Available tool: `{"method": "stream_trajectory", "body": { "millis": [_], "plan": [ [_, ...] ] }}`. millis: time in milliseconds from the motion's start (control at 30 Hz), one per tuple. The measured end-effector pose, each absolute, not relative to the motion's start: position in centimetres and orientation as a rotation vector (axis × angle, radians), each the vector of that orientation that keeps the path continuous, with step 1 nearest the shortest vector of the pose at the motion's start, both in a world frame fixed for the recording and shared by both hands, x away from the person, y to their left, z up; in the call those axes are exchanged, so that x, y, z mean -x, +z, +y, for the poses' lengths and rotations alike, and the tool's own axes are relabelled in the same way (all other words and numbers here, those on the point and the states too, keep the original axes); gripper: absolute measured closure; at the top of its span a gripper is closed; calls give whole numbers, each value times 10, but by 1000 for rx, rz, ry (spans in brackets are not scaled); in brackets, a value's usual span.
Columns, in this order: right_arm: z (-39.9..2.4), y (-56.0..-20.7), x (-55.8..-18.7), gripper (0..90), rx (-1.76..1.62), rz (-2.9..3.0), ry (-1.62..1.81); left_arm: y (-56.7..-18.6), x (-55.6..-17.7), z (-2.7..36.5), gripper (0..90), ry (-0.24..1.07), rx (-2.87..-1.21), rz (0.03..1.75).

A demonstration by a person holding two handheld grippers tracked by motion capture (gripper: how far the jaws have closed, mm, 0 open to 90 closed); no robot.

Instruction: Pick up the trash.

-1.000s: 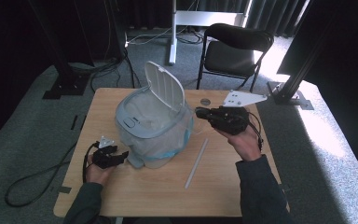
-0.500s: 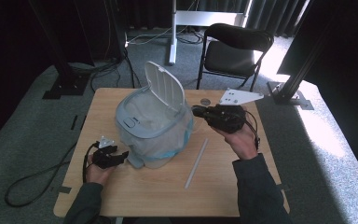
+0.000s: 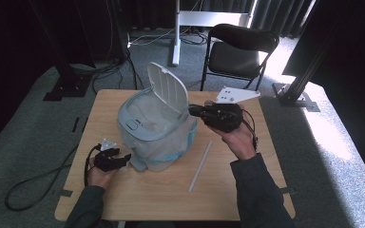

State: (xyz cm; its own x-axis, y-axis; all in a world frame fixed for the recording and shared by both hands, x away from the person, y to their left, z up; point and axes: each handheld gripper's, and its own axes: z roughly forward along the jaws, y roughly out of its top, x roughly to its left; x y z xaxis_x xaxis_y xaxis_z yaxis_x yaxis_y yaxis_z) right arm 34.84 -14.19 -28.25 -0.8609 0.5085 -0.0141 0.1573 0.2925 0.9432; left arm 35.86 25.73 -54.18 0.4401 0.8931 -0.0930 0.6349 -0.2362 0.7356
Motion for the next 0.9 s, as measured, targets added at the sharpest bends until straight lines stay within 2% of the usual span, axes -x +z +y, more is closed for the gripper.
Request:
{"method": "stream_trajectory", "body": {
  "millis": [900],
  "plan": [
    [-107, -280, -369, 861, -632, 2255, 1600, -542, -359, 257, 369, 456, -1974, 1281]
  ]
}}
